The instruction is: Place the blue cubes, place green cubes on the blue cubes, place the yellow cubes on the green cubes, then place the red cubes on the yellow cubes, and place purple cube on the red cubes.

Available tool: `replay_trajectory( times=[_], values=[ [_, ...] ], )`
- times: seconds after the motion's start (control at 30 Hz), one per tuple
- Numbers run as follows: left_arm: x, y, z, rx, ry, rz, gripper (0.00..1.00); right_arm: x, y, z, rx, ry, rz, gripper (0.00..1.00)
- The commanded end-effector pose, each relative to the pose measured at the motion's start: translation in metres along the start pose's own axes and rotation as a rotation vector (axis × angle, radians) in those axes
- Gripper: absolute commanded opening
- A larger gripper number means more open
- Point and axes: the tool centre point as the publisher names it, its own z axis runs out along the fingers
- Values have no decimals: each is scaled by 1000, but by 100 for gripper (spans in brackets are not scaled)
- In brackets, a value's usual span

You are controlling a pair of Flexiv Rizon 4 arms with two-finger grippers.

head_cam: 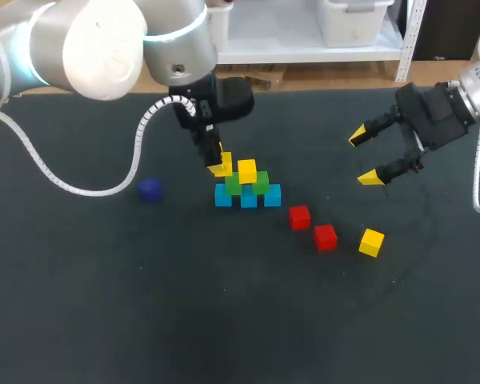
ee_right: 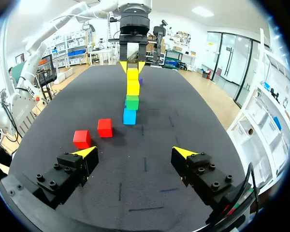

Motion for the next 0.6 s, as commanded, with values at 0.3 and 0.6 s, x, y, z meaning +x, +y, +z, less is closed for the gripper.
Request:
replay_trajectory(
  times=[0.3,0.6],
  values=[
    [-7,6,10,13,7,3,0,0,0,0,1,-2,-1,100],
    [-6,6,14,19,-1,-9,0,0,0,0,1,-2,-1,100]
  ],
)
